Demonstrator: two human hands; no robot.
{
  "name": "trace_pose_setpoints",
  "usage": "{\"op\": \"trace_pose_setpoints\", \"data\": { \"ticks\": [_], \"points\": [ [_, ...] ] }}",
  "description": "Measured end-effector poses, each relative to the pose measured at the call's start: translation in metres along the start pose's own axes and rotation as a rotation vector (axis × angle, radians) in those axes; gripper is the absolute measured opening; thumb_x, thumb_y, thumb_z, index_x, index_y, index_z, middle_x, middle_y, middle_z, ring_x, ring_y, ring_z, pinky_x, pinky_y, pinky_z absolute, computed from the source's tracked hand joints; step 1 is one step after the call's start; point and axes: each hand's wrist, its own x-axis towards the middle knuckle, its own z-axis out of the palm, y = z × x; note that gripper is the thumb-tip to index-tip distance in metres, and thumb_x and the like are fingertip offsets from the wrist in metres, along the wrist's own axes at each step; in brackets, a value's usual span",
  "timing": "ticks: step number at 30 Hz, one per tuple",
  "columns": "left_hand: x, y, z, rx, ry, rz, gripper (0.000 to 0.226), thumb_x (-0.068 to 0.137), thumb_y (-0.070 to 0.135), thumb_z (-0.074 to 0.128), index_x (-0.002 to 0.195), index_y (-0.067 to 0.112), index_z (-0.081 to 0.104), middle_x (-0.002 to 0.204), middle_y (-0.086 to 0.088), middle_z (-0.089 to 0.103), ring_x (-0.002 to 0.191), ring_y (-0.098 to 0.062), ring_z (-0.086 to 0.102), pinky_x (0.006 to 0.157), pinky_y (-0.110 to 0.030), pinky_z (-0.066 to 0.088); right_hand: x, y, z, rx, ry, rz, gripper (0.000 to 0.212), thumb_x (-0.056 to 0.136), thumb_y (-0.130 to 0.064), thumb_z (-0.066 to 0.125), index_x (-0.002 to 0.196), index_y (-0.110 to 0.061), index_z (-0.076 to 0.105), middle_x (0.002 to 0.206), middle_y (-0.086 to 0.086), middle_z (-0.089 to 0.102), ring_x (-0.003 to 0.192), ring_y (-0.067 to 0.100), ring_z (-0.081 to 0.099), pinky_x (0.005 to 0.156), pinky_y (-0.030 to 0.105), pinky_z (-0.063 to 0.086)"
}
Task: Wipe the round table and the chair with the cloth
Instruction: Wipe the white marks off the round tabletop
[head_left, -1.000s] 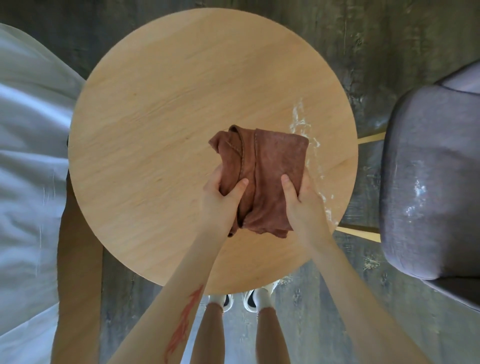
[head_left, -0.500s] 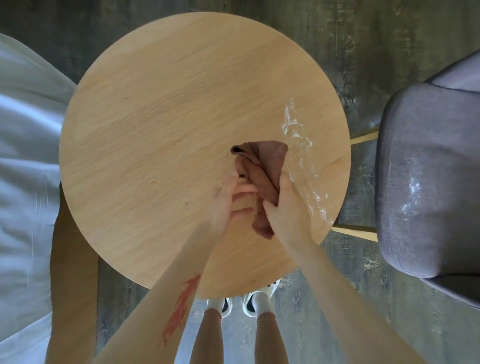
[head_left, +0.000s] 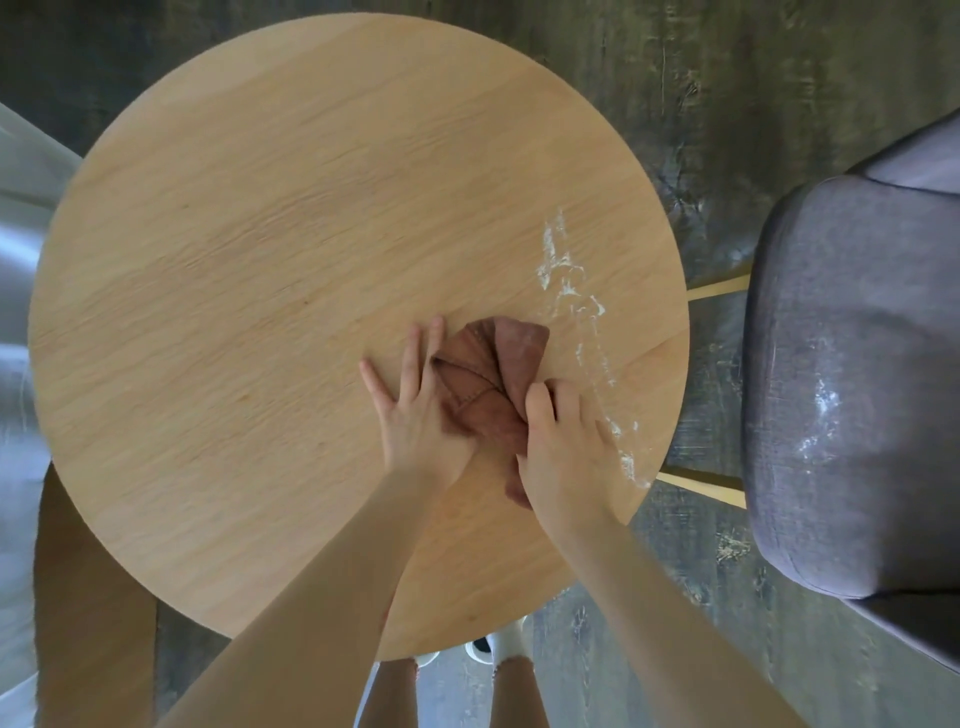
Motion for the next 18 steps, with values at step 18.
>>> {"op": "trace_pose_setpoints", "data": {
  "ticks": [18],
  "points": [
    [-0.001, -0.001, 0.008, 0.212, 0.023, -0.027, 0.054, 0.09, 0.052, 0.014, 0.143, 0.041, 0.008, 0.157, -0.007, 0.017, 0.144, -0.029, 0.015, 0.106, -0.069, 0.005, 0.017, 0.076, -0.006, 0.135, 0.037, 0.268, 0.046, 0.073, -0.002, 0.058, 0.112, -0.018, 0.042, 0.116, 0.014, 0.043, 0.09, 0.037, 0.051, 0.058, 0.039, 0.036]
  ]
}}
